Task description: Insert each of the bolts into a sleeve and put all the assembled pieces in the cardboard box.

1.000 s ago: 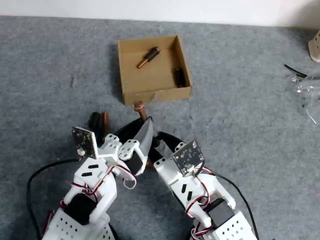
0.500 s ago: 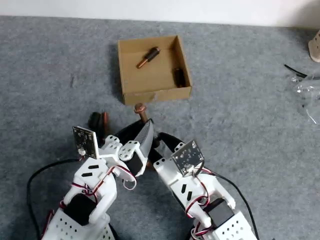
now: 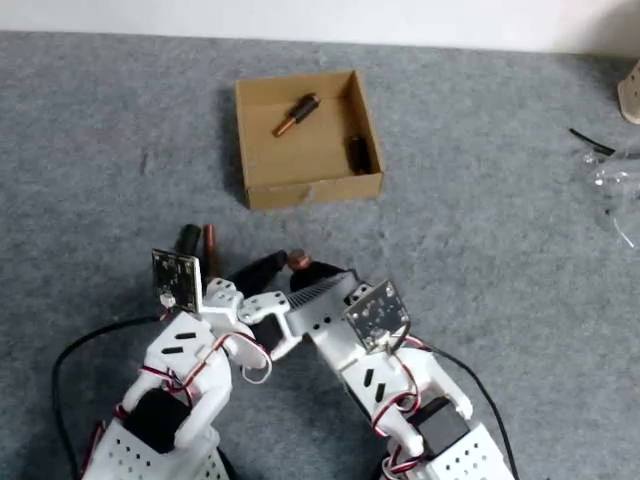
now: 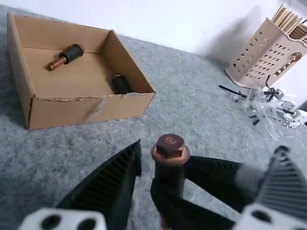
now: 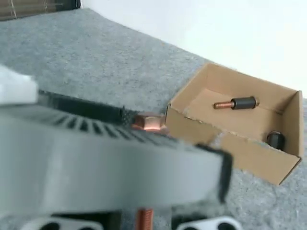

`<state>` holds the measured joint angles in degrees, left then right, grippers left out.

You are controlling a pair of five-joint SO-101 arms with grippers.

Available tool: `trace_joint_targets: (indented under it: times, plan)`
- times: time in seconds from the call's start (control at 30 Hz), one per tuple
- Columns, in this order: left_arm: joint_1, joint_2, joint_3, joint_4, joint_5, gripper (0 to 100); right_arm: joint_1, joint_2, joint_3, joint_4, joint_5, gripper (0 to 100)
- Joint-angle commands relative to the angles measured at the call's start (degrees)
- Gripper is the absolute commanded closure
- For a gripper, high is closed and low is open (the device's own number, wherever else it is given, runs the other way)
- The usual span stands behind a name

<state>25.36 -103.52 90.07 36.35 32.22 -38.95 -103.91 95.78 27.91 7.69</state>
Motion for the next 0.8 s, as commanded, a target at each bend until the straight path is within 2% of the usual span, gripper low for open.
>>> trace_joint_targets:
  times: [0.0, 0.17, 0.33, 0.43, 0.57, 0.6, 0.67, 0.77]
  plan:
    - [0.4, -0.4, -3.4, 0.2, 0.7, 60, 1.0, -1.4, 2.1, -0.2, 0.7, 99.4]
    - [-1.9, -0.4, -3.6, 0.1, 1.2, 60, 1.0, -1.4, 2.1, -0.2, 0.7, 99.4]
    - [-12.5, -0.4, -7.3, 0.3, 8.8, 61, 1.0, -1.4, 2.1, -0.2, 0.7, 99.4]
    - [-19.1, -0.4, -8.7, 0.3, 9.1, 72, 1.0, -1.4, 2.1, -0.2, 0.7, 99.4]
    - [-24.1, -0.4, -9.1, 0.1, 9.1, 98, 1.0, -1.4, 2.0, -0.2, 0.7, 99.4]
    - [-24.9, -0.4, -8.9, 0.1, 9.1, 100, 1.0, -1.4, 2.0, -0.2, 0.7, 99.4]
    - [-25.7, -0.4, -8.5, 0.1, 8.9, 96, 1.0, -1.4, 2.0, -0.2, 0.7, 99.4]
    - [-29.5, -0.3, -8.2, 0.1, 8.7, 99, 1.0, -1.4, 2.0, -0.2, 0.7, 99.4]
